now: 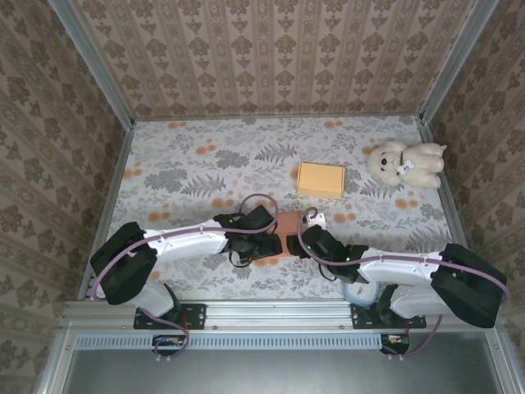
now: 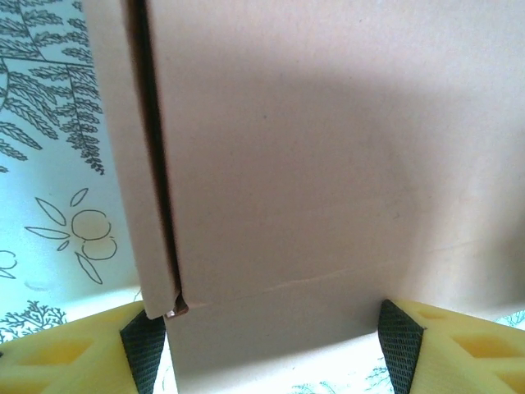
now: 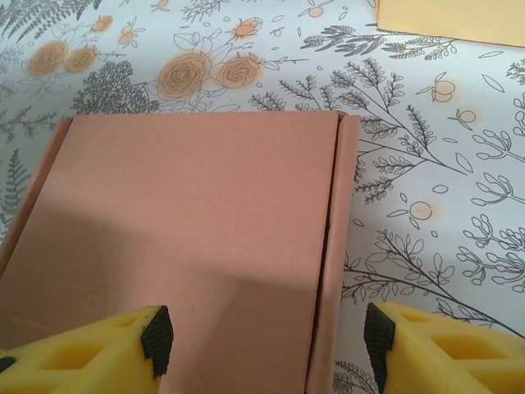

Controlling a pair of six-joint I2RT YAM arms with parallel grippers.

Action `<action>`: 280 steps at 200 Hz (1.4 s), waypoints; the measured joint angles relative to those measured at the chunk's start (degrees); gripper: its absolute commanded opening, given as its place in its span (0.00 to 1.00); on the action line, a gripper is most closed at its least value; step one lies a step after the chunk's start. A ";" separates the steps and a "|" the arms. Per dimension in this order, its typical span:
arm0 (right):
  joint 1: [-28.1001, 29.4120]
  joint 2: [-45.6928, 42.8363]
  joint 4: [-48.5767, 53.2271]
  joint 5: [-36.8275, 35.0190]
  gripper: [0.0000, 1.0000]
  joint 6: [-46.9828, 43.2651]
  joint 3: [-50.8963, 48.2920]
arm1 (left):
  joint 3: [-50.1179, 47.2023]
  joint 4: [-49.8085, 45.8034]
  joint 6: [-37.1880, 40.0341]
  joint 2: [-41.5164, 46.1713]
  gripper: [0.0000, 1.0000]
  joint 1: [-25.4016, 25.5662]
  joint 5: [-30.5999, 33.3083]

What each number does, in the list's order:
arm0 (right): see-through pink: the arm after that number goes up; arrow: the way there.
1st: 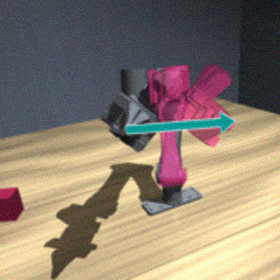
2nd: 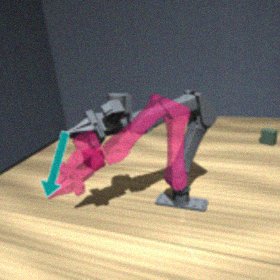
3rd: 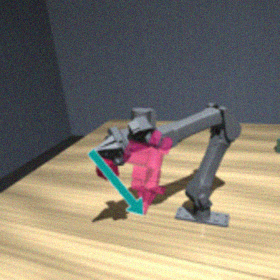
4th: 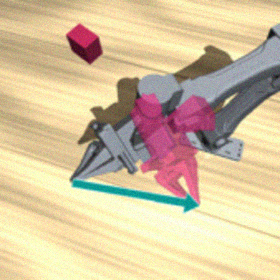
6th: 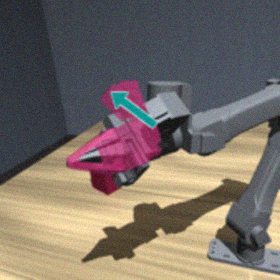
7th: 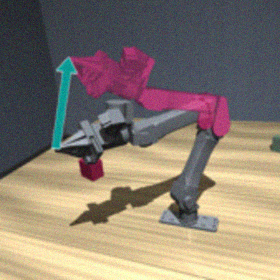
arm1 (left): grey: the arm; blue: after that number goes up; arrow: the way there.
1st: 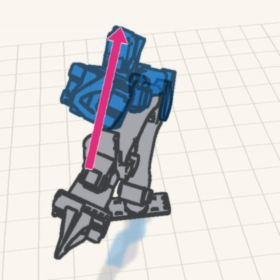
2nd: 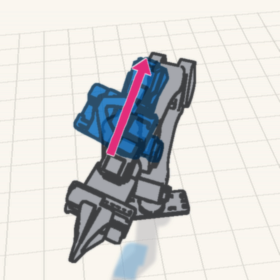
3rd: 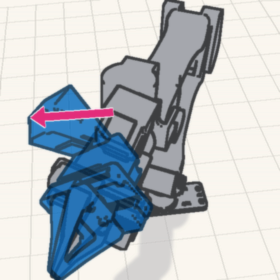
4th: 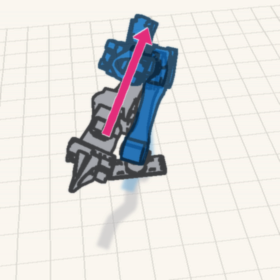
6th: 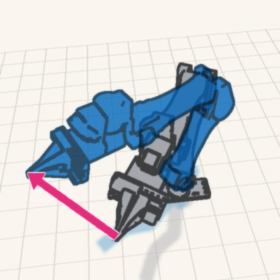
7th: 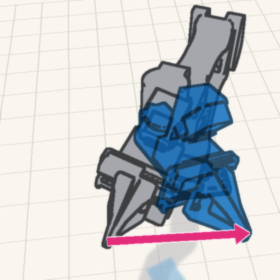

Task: Fold the paper box

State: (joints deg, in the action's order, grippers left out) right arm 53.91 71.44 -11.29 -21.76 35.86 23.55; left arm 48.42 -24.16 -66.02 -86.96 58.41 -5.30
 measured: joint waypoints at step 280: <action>1.75 -5.05 2.34 1.90 0.67 2.03 -5.57 | -0.48 0.55 0.02 4.87 0.79 -0.76 2.75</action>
State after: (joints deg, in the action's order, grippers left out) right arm 55.66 66.39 -8.95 -19.86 37.89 17.98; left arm 47.94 -23.62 -66.00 -82.08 57.65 -2.55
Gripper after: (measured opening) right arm 0.658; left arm 0.770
